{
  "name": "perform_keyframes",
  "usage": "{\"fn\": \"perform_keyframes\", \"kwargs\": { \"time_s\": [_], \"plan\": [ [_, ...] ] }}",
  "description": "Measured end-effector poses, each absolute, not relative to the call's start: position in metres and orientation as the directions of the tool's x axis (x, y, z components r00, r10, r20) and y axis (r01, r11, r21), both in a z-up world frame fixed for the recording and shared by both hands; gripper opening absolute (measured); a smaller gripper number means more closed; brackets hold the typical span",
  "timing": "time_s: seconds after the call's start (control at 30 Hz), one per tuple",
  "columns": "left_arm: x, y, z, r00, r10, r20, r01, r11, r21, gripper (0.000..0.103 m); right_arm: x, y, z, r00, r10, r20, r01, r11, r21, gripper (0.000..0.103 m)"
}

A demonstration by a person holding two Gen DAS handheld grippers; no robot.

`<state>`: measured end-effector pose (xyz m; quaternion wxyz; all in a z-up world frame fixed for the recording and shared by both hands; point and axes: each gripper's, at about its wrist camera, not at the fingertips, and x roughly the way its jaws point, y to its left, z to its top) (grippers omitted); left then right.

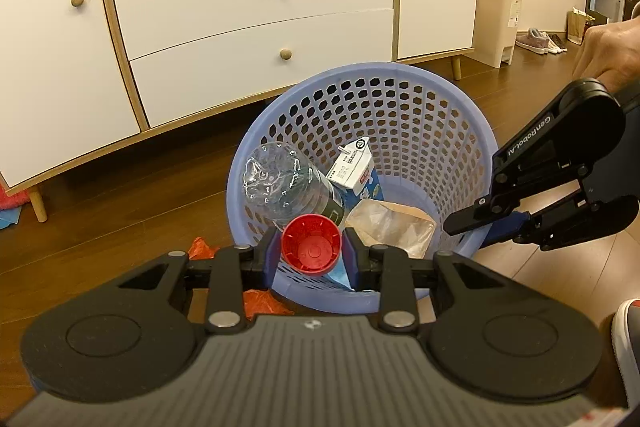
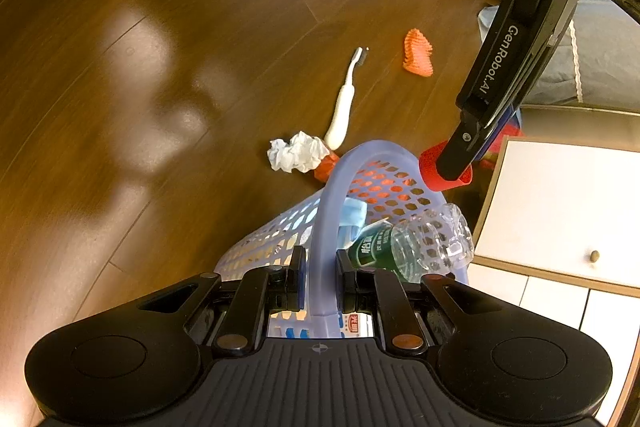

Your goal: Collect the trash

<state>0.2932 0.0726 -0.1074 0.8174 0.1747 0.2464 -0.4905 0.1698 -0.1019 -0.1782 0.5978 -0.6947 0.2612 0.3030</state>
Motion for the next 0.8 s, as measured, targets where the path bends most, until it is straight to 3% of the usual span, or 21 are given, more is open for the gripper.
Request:
{"fn": "perform_keyframes", "kwargs": {
  "time_s": [0.8],
  "plan": [
    [0.302, 0.043, -0.118, 0.376, -0.68, -0.63, 0.91, 0.4, 0.111, 0.028, 0.171, -0.104, -0.18, 0.682, 0.008, -0.731, -0.725, -0.127, -0.677, 0.01]
  ]
}}
